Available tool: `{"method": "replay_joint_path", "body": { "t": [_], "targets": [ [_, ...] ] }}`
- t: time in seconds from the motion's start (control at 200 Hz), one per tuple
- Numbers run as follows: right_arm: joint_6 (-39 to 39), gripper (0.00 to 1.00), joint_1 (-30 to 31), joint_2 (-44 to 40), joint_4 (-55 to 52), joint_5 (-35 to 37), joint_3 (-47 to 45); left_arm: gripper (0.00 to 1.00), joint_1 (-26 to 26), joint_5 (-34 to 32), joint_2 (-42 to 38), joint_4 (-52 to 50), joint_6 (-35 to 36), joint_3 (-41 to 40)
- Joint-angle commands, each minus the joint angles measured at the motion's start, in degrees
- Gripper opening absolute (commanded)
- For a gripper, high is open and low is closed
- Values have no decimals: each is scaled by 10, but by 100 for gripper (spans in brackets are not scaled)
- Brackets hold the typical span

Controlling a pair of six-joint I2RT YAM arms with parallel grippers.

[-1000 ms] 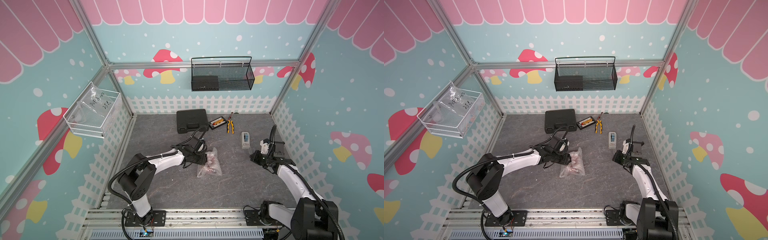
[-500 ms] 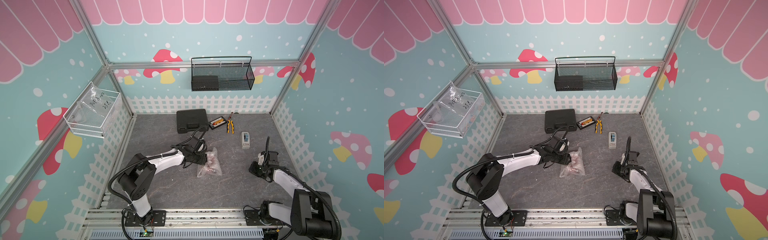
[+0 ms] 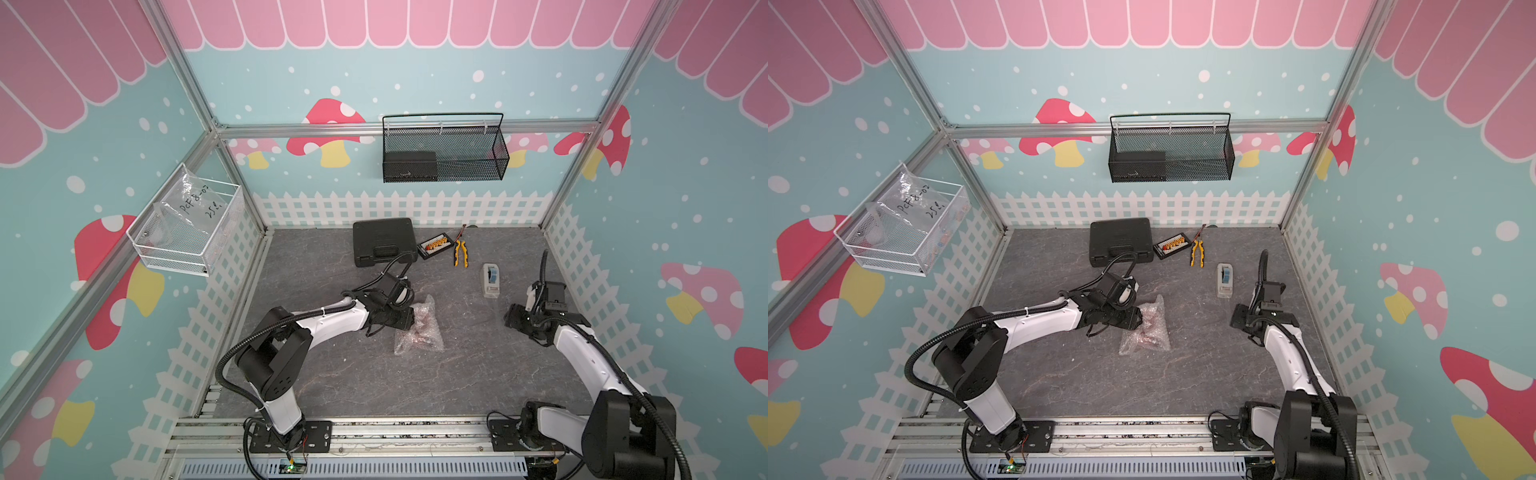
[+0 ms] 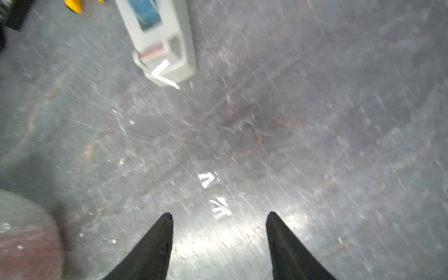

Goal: Wrap mugs in bubble wrap
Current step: Tear off the tape using the Tape Cutter.

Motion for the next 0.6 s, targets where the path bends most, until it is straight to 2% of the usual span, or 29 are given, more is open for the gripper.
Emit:
{"method": "replay_joint_path", "body": {
  "t": [0.0,0.125,0.21,0.32,0.41,0.5,0.595],
  "targets": [
    [-44,61,-2,69,78,-53,33,55,-4,-10,1,-29,2,5],
    [-68,60,-8,127,145,-120,48,55,-4,-8,1,-34,2,9],
    [-98,61,-17,152,155,-132,50,55,-4,-9,1,-37,3,11],
    [-85,61,-46,181,205,-163,24,55,-4,-7,4,-37,5,13],
    [-106,62,-54,205,214,-177,20,55,-4,-5,6,-37,5,13],
    [-107,61,-57,227,234,-229,19,55,-4,-7,6,-37,6,10],
    [-105,61,-58,233,248,-228,11,55,-4,-6,7,-37,5,11]
  ]
}}
